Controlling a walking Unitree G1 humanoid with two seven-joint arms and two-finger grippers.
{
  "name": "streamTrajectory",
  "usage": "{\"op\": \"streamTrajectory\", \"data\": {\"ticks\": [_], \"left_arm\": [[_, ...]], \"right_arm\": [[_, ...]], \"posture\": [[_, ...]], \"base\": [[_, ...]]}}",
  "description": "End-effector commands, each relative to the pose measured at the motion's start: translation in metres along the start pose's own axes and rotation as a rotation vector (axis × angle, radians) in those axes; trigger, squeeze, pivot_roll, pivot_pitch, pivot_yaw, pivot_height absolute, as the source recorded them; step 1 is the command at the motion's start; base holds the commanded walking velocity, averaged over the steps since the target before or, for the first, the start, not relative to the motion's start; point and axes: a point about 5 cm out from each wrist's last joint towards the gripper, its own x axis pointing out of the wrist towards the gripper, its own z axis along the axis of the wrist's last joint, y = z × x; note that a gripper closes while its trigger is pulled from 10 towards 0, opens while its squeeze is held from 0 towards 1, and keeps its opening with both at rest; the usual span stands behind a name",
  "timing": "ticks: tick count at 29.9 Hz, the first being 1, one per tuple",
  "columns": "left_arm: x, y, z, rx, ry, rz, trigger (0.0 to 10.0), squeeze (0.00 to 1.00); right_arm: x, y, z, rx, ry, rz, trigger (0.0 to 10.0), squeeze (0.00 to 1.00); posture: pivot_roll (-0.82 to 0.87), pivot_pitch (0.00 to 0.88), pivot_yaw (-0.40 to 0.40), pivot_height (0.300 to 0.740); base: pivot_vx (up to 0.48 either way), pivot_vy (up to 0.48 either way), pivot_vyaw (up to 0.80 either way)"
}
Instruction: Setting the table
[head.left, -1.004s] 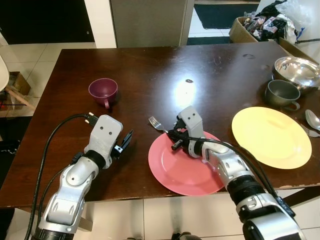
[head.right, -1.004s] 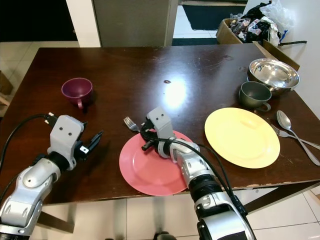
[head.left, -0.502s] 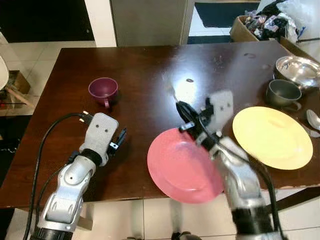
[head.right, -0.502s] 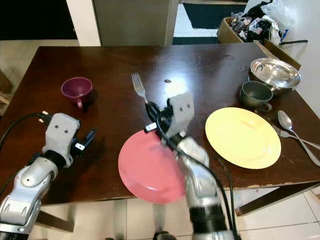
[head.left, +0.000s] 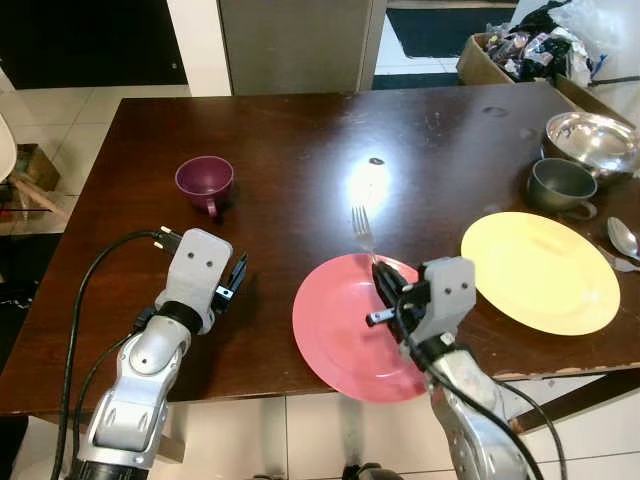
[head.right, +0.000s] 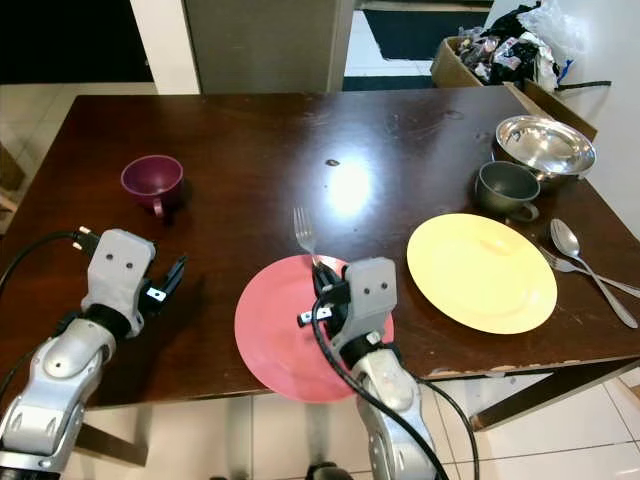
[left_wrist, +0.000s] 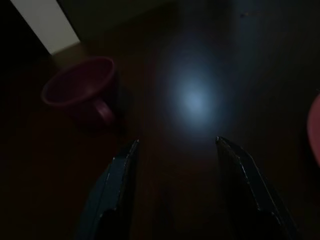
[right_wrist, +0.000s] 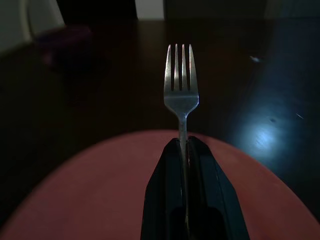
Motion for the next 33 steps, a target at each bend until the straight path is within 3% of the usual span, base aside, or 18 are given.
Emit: {"op": "streamTrajectory", "data": {"ticks": [1, 10, 33], "left_arm": [[-0.004, -0.001, -0.011, -0.012, 0.045, 0.006, 10.0, 0.00], [-0.009, 0.003, -0.022, -0.016, 0.084, 0.059, 10.0, 0.00], [-0.009, -0.001, -0.023, -0.027, 0.081, 0.066, 10.0, 0.00]], "right_arm": [[0.002, -0.006, 0.000, -0.036, -0.001, -0.040, 10.0, 0.00], [0.018, -0.020, 0.010, -0.065, -0.041, -0.096, 10.0, 0.00], [0.022, -0.012, 0.015, 0.004, -0.091, -0.081, 10.0, 0.00]], "posture": [[-0.09, 0.046, 0.044, 0.740], [-0.08, 0.036, 0.031, 0.740], [-0.08, 0.045, 0.029, 0.740]], "base": [[0.000, 0.000, 0.00], [0.000, 0.000, 0.00], [0.000, 0.000, 0.00]]}}
